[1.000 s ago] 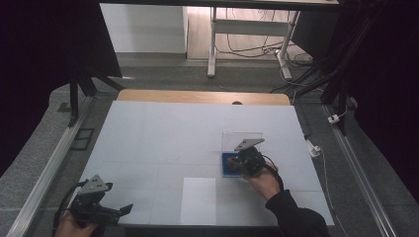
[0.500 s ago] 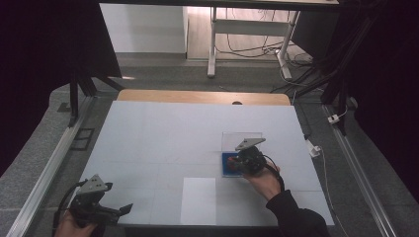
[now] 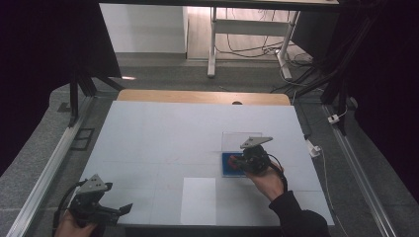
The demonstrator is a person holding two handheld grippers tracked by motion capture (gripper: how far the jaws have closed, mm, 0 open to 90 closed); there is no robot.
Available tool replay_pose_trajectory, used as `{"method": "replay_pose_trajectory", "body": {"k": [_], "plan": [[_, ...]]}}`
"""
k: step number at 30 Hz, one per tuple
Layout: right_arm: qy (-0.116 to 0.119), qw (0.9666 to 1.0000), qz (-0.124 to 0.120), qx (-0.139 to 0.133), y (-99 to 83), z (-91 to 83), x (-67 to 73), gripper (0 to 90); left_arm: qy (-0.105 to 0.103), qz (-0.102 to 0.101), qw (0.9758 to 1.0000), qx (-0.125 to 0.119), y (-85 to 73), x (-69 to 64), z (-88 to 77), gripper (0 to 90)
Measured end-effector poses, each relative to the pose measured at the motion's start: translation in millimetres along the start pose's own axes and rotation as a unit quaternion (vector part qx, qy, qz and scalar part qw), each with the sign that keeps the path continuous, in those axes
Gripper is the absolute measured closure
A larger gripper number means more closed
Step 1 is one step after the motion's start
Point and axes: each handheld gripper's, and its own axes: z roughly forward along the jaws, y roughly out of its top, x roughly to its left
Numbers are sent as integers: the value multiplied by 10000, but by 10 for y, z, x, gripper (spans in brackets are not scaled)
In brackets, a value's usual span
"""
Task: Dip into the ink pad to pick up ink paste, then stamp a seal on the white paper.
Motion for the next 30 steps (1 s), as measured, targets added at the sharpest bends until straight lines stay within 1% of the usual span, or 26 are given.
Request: {"method": "replay_pose_trajectory", "body": {"k": [8, 10, 16, 17, 21, 26, 30], "plan": [[89, 9999, -30, -84, 10, -78, 37, 803, 3, 5, 10000, 35, 2, 0, 2, 0], [144, 9998, -52, -127, 13, -106, 64, 803, 1, 1, 10000, 28, 2, 1, 1, 0], [214, 9996, -117, -118, 12, -151, 115, 803, -5, -10, 10000, 8, 0, 2, 0, 0], [255, 9995, -130, -158, 8, -167, 135, 803, -3, -12, 10000, 10, 0, 2, 1, 0], [316, 9992, -134, -185, 9, -188, 173, 803, 6, -6, 10000, 13, 1, -3, 0, 0], [408, 9987, -249, -197, 20, -195, 237, 803, 2, -17, 10000, 11, -1, 2, 1, 0], [412, 9984, -343, -192, 29, -190, 282, 803, 2, -18, 10000, 2, -1, 4, -1, 0]]}}
